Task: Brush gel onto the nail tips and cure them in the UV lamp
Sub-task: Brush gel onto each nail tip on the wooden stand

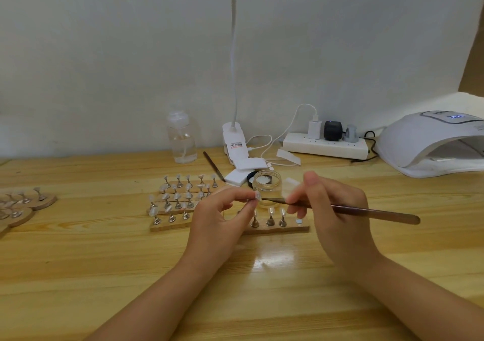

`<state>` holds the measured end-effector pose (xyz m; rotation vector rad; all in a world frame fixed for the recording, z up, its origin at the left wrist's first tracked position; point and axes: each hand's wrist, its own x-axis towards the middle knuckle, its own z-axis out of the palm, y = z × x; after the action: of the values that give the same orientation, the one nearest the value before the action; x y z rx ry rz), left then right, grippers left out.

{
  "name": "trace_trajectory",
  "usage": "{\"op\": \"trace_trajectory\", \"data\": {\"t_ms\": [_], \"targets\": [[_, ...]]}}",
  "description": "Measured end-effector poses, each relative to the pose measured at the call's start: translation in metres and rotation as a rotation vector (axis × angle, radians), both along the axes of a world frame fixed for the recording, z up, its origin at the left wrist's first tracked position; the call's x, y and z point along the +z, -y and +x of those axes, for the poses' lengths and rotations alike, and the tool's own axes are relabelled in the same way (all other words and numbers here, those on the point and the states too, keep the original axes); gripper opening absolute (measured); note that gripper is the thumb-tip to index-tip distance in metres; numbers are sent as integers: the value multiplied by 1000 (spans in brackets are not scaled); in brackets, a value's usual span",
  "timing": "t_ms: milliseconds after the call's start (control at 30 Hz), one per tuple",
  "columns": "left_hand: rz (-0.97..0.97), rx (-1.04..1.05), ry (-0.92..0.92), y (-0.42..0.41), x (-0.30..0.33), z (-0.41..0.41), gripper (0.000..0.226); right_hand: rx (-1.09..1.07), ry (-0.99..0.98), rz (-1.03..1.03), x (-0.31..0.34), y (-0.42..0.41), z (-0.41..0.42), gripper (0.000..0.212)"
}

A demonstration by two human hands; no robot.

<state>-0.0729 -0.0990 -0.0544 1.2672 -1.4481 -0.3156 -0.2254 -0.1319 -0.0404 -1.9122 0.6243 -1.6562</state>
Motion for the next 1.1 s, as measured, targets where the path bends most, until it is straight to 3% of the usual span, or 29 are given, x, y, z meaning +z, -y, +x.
{"op": "trace_trajectory", "data": {"t_ms": [433, 1100], "targets": [[-21, -21, -15, -1, 2, 0, 29, -32, -81, -102, -3, 4, 2, 39], [-29, -20, -10, -1, 1, 0, 30, 14, -39, -24, -5, 3, 2, 41]]}}
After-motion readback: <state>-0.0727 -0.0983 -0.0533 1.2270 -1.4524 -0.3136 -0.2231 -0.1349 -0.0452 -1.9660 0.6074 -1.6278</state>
